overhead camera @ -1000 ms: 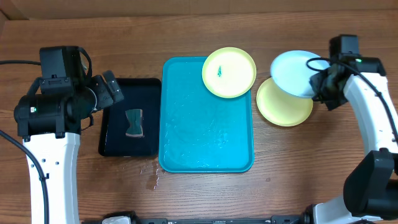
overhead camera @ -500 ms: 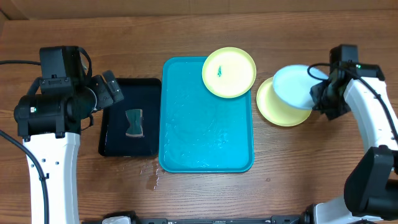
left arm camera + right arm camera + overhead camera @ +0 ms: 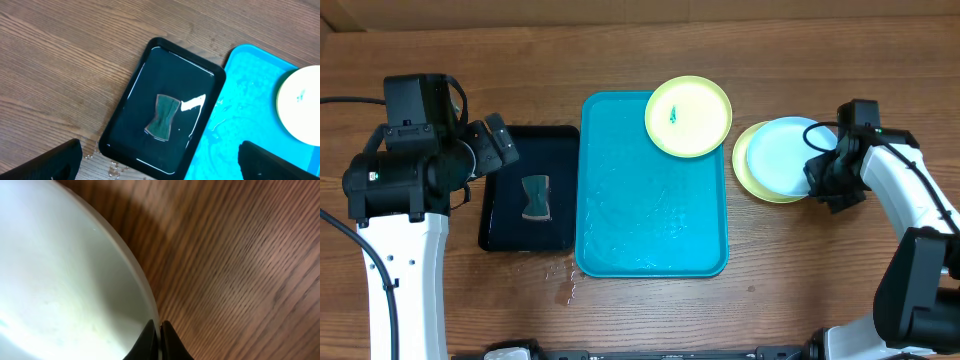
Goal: Clean dirty plates on tray and stack at the side
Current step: 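Carry the light blue plate right and set it on the yellow plate, then release the stacked plates and move the right gripper to the stained yellow plate, then grip the stained yellow plate rim and drag it onto the teal tray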
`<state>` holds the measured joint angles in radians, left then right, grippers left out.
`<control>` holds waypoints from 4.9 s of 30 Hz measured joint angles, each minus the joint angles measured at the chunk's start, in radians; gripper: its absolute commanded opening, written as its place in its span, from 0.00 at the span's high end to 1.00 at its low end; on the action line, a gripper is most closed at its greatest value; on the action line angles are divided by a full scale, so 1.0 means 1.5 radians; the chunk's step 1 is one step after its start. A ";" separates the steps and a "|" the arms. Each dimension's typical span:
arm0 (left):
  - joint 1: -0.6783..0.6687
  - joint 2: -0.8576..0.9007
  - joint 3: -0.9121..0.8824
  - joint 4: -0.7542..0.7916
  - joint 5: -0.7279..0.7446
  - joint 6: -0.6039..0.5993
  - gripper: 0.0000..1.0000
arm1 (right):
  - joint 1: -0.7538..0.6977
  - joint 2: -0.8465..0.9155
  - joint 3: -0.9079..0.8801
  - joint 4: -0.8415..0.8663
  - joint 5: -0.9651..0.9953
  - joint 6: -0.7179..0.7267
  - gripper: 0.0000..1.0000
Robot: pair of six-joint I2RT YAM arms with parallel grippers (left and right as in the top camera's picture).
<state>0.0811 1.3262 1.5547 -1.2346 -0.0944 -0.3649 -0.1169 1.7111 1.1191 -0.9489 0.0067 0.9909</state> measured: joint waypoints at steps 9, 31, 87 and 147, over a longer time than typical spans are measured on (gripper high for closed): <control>0.000 0.000 0.000 0.000 0.000 0.000 0.00 | 0.018 0.000 -0.010 0.004 -0.013 0.000 0.96; 0.000 0.000 0.000 0.000 0.000 0.000 0.00 | 0.117 0.000 -0.011 0.036 0.018 -0.080 0.25; 0.000 0.000 0.000 0.000 0.000 0.000 0.00 | 0.229 0.108 -0.014 0.664 -0.015 -0.472 0.46; 0.000 0.000 0.000 0.000 0.000 0.000 0.00 | 0.368 0.034 -0.015 0.332 -0.089 -0.270 0.96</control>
<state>0.0811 1.3262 1.5547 -1.2346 -0.0944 -0.3653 0.4347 1.7626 1.0969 -0.4503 -0.1261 0.5865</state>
